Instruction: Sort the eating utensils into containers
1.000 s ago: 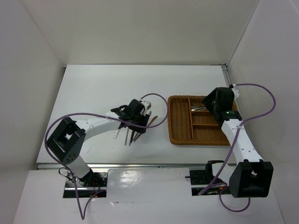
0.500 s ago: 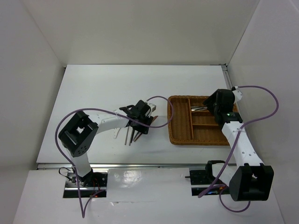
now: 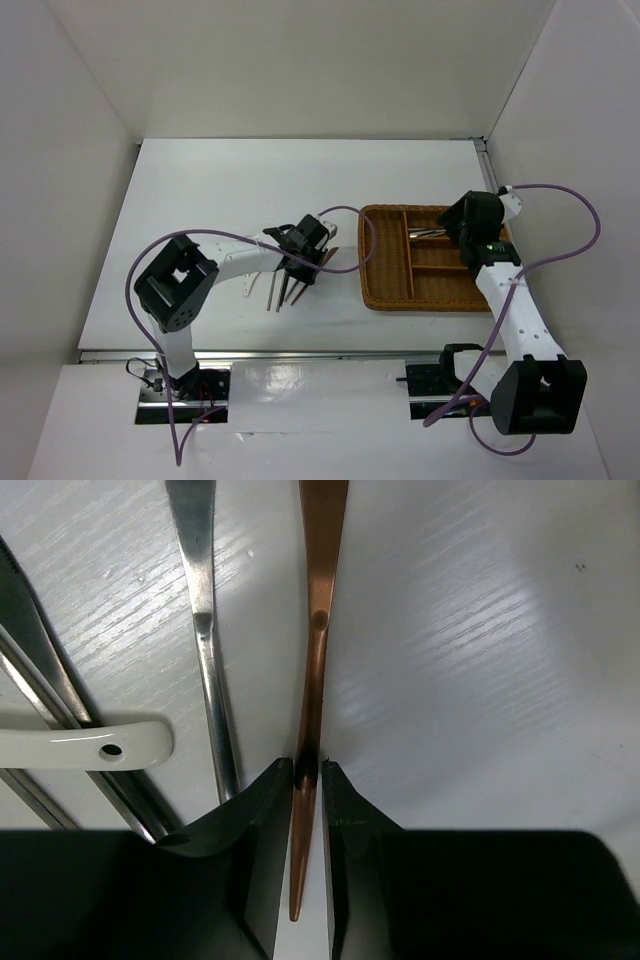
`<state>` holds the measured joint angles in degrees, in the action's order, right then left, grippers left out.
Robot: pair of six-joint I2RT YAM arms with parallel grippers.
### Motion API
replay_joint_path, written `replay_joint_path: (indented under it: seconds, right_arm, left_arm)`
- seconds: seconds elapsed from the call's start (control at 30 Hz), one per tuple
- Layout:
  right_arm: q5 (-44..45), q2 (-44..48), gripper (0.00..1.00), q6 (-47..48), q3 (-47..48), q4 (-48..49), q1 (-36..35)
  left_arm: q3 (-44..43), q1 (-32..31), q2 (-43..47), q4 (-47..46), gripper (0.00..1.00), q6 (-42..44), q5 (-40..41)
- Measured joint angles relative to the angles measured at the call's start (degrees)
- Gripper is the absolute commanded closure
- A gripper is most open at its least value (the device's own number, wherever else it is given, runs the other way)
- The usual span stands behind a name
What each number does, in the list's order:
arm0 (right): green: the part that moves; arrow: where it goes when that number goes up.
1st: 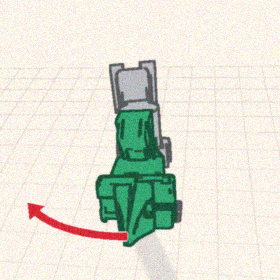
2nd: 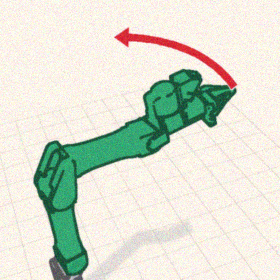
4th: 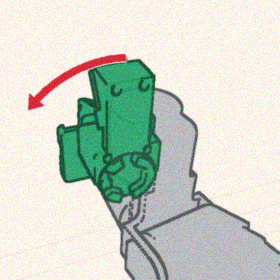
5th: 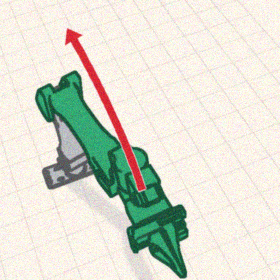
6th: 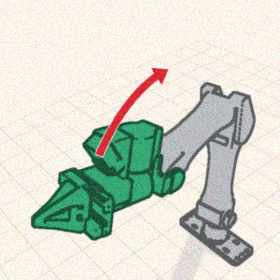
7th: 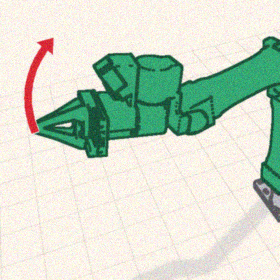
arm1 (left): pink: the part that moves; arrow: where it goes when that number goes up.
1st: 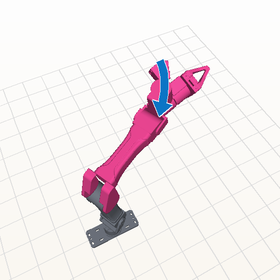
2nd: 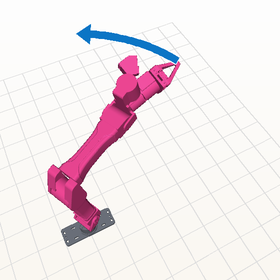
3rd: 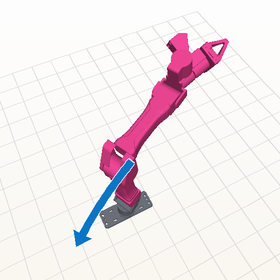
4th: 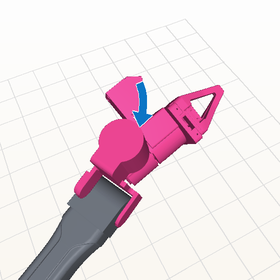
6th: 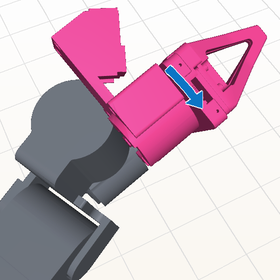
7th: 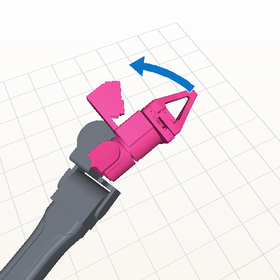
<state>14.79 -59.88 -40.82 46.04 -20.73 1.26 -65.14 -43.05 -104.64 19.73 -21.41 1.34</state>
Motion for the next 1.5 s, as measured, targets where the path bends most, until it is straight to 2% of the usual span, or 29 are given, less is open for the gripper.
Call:
replay_joint_path:
  seconds: [0.13, 0.27, 0.37, 0.67, 0.93, 1.13, 1.23, 1.5]
  right_arm:
    - [0.3, 0.9, 0.3, 0.1, 0.0, -0.4, 0.0]
    - [0.6, 1.4, 0.3, 0.9, 0.0, -0.5, 0.0]
    - [0.0, 1.4, 0.25, 1.6, 0.0, -0.5, 0.0]
    - [-9.0, 3.3, 0.23, 6.9, -0.3, 1.1, 0.0]
    - [-16.8, 6.9, 0.2, 10.3, -1.6, 2.9, 0.0]
    - [-29.8, 6.7, 0.18, 9.9, -7.6, 9.3, -0.3]
    - [-33.5, 6.7, 0.18, 9.7, -10.0, 11.3, -2.5]
    - [-32.2, 3.9, 0.14, 12.5, -8.6, 15.5, -18.9]
  left_arm:
    - [-1.0, -1.1, -0.7, 1.1, 0.74, 0.0, 2.4]
    - [-2.1, -2.0, -1.5, 2.3, 0.85, 0.0, 4.1]
    - [-2.5, -2.1, -1.7, 2.6, 0.89, -0.5, 4.2]
    - [-3.1, -1.8, -0.5, 3.8, 0.89, -3.4, -0.9]
    - [-9.3, 1.1, 8.4, 3.7, 0.89, -8.0, -1.8]
    - [-11.1, 3.2, 10.1, 1.0, 0.89, -13.4, -4.0]
    - [-11.1, 3.8, 10.1, 0.5, 0.88, -16.3, -5.2]
    - [-11.6, 3.9, 10.1, -3.3, 0.87, -22.6, -6.8]
